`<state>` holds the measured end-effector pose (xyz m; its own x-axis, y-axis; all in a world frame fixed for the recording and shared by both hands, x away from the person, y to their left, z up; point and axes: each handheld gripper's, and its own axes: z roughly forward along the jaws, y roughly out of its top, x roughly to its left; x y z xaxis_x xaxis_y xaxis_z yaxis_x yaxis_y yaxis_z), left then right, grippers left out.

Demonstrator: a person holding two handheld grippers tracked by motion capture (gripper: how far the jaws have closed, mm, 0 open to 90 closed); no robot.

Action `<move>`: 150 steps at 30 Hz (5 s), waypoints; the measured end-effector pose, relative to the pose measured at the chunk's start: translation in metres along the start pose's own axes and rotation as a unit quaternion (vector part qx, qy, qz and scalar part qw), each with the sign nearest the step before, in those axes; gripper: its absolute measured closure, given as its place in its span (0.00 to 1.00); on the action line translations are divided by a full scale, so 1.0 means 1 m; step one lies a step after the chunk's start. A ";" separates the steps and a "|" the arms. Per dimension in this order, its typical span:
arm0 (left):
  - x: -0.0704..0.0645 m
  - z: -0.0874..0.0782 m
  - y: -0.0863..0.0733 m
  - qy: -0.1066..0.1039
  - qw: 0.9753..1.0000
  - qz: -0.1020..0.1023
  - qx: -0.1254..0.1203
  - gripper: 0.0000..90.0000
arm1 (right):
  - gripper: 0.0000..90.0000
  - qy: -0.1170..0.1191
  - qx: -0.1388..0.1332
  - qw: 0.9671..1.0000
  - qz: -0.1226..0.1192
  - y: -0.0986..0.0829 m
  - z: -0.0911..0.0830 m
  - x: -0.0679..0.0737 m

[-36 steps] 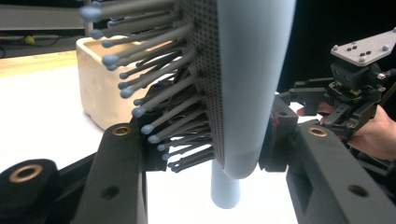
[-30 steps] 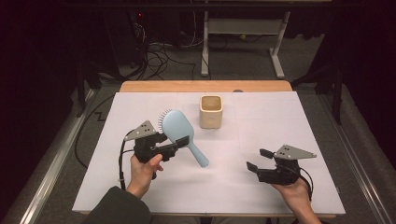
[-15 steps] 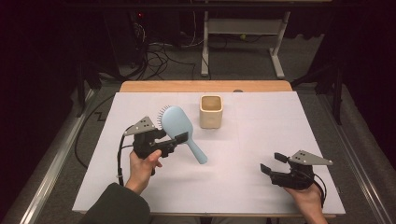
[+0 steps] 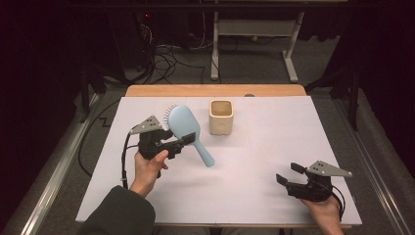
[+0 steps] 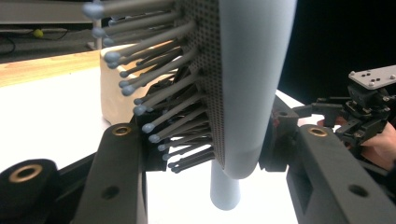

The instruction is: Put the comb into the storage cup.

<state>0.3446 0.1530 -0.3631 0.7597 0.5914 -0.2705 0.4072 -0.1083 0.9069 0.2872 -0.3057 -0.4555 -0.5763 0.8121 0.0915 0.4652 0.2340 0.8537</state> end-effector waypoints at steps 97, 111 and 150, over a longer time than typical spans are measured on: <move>0.042 0.079 0.108 0.078 0.997 -0.013 -0.015 0.60 | 0.28 0.020 -0.035 0.999 0.006 -0.005 -0.005 0.000; 0.045 0.095 0.110 0.092 0.996 -0.011 -0.005 0.60 | 0.28 0.021 -0.039 0.999 0.003 -0.005 -0.006 0.001; 0.051 0.123 0.088 0.104 0.994 -0.017 0.037 0.60 | 0.28 0.028 -0.037 0.999 0.005 -0.005 -0.006 0.001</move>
<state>0.4813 0.0757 -0.3366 0.6268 0.7471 -0.2216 0.4730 -0.1388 0.8700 0.2805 -0.3092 -0.4569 -0.6094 0.7828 0.1258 0.4211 0.1851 0.8879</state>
